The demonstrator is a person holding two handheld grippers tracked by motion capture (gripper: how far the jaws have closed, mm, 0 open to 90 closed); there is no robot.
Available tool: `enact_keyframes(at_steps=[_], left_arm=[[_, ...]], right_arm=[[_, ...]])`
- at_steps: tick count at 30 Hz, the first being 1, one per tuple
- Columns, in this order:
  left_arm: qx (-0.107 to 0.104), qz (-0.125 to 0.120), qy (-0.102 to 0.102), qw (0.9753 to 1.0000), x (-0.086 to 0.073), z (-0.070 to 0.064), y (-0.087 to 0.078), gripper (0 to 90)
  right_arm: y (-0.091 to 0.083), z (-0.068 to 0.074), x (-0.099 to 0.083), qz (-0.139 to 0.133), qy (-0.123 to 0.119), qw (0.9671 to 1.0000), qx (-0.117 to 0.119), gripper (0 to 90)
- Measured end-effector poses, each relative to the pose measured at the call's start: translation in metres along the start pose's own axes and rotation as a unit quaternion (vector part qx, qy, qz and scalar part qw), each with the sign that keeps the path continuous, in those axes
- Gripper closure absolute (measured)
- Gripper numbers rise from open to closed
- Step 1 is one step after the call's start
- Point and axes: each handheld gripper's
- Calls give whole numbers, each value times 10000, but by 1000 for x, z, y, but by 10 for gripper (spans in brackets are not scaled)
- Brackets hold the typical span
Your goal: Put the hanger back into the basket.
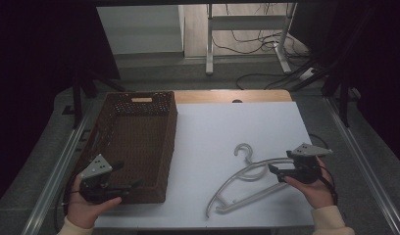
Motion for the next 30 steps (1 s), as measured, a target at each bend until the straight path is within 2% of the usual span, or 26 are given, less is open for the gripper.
enact_keyframes(at_steps=[19, 30], left_arm=[[-14, -22, 0, 10000, 0, 0, -2, 159], [-82, -73, 17, 9999, 1, -2, -5, 161]], right_arm=[[-1, 3, 4, 29, -9, 10000, -34, 151], [-5, -3, 13, 71, 63, 9999, -105, 186]])
Point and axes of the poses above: each handheld gripper's, and its own axes: y roughly forward along the jaws, x roughly out of its top, z roughly to its left, and after that the axes turned 5 degrees about z, right-handed
